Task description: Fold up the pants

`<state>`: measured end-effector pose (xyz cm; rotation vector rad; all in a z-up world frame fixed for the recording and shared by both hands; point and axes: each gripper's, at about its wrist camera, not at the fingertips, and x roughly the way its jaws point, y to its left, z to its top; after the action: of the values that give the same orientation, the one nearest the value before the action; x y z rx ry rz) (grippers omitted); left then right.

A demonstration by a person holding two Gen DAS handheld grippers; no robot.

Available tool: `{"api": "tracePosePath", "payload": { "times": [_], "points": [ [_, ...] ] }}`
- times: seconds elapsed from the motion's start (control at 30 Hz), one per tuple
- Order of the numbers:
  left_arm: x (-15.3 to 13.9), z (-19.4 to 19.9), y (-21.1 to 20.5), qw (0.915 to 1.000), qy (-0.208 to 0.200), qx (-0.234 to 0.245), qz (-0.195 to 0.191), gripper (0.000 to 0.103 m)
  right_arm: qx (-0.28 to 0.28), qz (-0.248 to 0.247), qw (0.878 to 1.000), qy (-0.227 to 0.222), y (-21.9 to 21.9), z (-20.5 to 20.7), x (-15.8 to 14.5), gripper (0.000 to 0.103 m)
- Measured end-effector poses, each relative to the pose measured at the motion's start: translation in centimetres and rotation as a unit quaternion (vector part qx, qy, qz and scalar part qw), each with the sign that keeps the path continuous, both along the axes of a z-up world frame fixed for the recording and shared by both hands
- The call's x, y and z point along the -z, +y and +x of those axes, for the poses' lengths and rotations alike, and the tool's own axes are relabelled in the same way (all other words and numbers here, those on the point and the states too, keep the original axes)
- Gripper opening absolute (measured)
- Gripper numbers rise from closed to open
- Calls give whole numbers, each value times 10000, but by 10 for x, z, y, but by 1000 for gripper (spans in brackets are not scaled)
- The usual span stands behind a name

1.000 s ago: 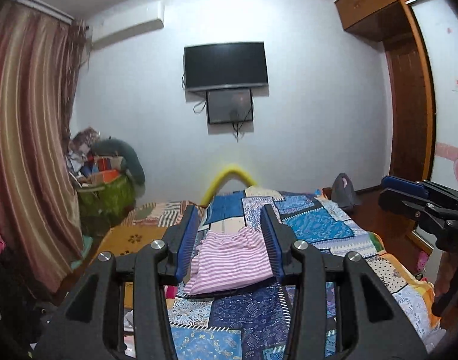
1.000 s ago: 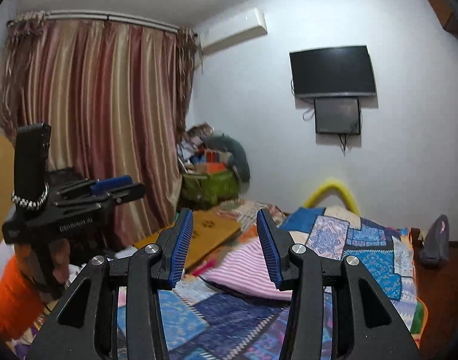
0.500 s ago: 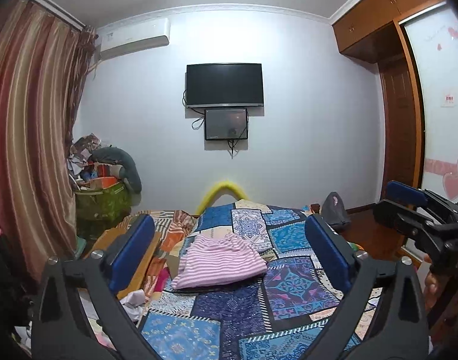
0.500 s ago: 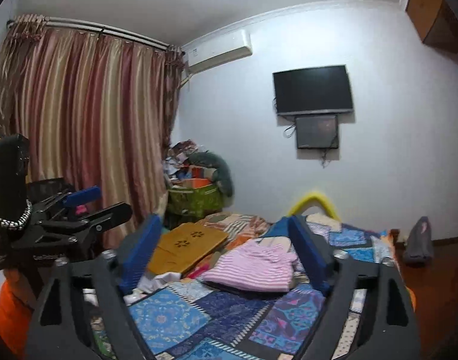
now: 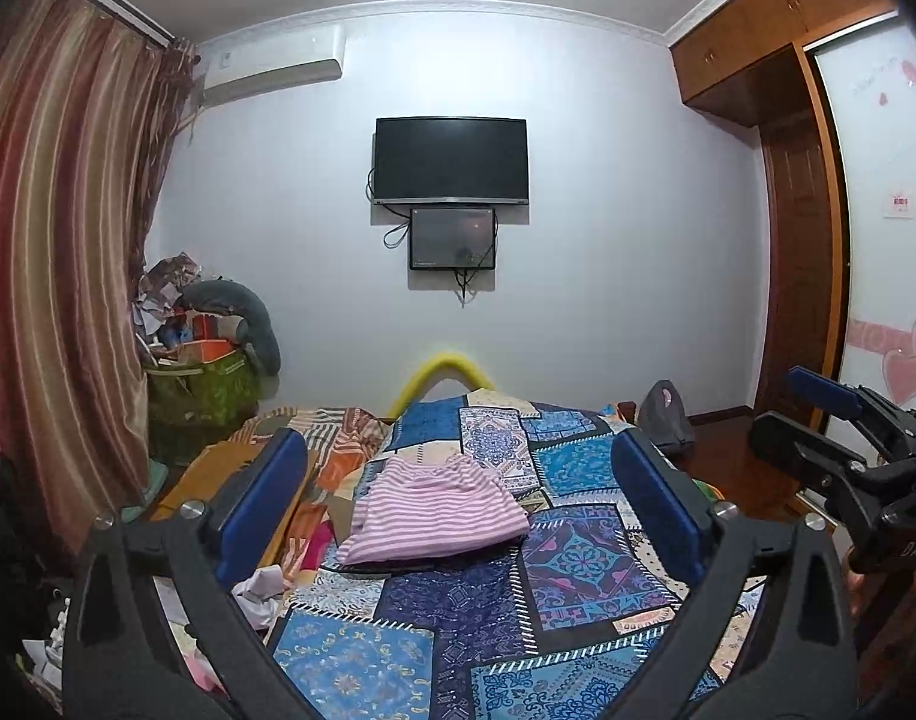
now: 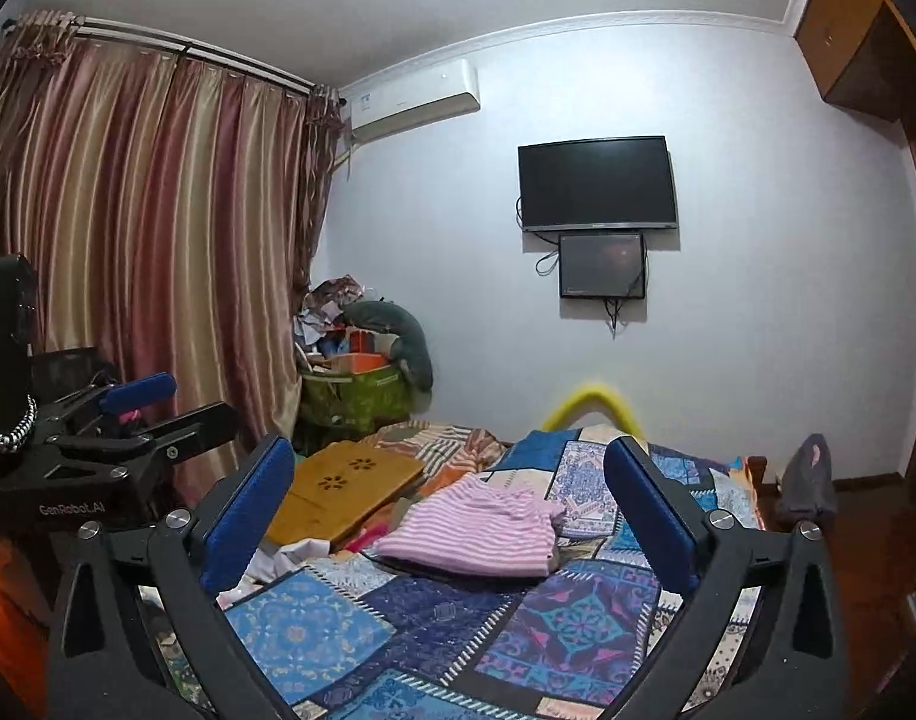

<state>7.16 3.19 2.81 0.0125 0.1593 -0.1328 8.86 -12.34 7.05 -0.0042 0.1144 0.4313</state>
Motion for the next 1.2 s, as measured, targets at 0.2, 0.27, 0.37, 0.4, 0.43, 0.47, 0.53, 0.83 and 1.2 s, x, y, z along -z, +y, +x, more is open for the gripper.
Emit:
{"api": "tracePosePath", "payload": {
  "times": [0.2, 0.27, 0.37, 0.4, 0.43, 0.47, 0.53, 0.83, 1.2],
  "points": [
    [2, 2, 1, 10000, 40, 25, -47, 102, -3, 43, 10000, 32, -4, -2, 2, 103],
    [4, 3, 2, 9999, 75, 47, -67, 103, 1, 51, 10000, 39, -4, -3, 3, 103],
    [5, 5, 2, 9999, 114, 47, -71, 103, 1, 55, 10000, 46, -4, -3, 2, 103],
    [6, 5, 2, 9999, 117, 40, -64, 103, -5, 52, 10000, 45, -4, -3, 2, 103],
    [6, 5, 2, 9999, 114, 38, -58, 103, -1, 49, 10000, 47, -4, -3, 2, 103],
    [7, 5, 2, 9999, 112, 36, -49, 103, -4, 54, 10000, 53, -5, -3, 2, 103],
    [7, 6, 2, 9999, 107, 28, -42, 103, -3, 58, 10000, 71, -5, -3, 2, 103],
    [7, 7, 2, 9999, 139, 44, -69, 103, 8, 114, 9999, 127, -6, -1, 3, 103],
    [10, 9, -1, 9998, 170, 47, -91, 103, 36, 126, 9998, 164, -7, -1, 4, 103]
  ]
}}
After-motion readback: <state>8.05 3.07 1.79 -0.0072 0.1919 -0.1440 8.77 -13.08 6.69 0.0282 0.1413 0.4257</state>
